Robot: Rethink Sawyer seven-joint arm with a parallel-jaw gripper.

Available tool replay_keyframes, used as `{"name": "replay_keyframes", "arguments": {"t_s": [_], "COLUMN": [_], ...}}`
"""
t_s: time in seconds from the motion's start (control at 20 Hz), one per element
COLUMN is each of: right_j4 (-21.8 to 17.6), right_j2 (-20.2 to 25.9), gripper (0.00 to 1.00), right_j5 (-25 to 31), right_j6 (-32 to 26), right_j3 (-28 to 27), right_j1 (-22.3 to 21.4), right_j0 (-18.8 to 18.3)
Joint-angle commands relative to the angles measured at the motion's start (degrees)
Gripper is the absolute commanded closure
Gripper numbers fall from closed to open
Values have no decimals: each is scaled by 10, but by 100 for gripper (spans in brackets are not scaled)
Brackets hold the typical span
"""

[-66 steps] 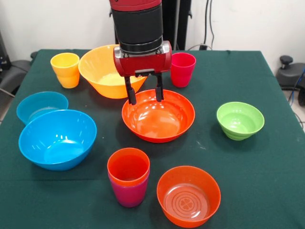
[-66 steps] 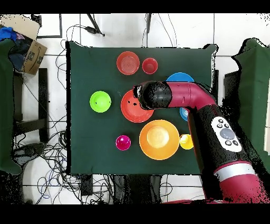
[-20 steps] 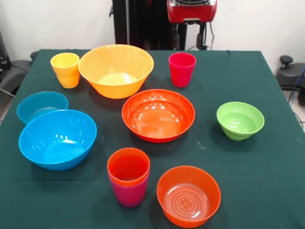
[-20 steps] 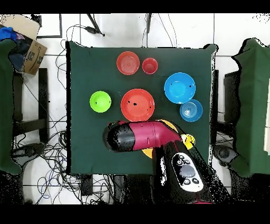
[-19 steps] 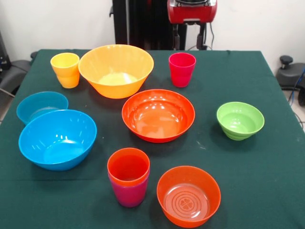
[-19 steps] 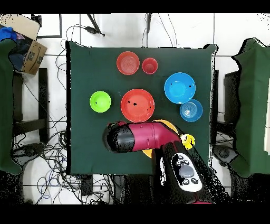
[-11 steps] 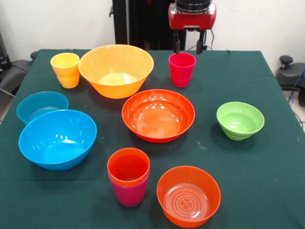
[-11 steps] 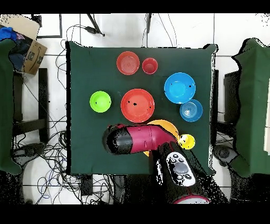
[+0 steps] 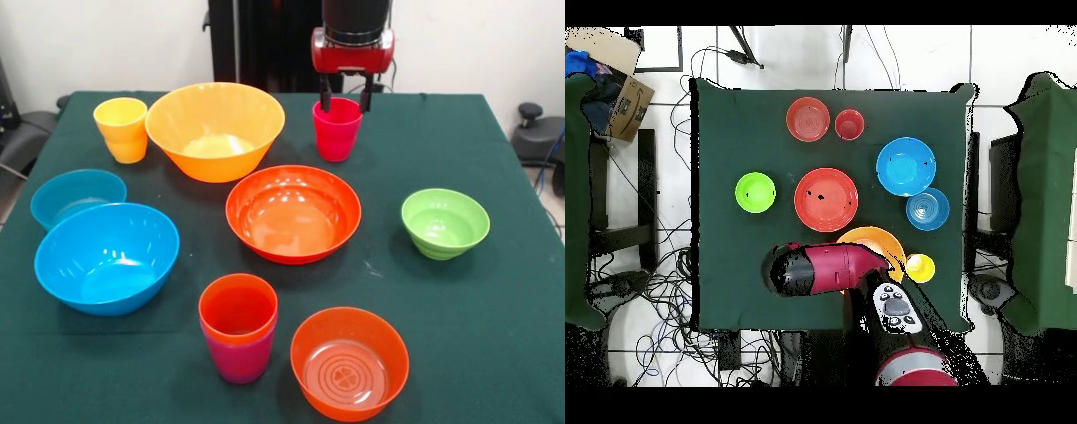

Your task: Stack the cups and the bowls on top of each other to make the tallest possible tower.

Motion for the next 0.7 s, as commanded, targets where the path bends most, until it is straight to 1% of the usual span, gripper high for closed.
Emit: {"name": "replay_keyframes", "arguments": {"t_s": [0.05, 0.45, 0.7], "right_j4": [16, 25, 29], "right_j2": [-12, -19, -28], "gripper": [0, 0, 0], "right_j5": [-52, -92, -98], "right_j6": [103, 108, 106], "right_j3": [13, -5, -7], "right_j1": [54, 95, 103], "right_j0": [22, 32, 41]}}
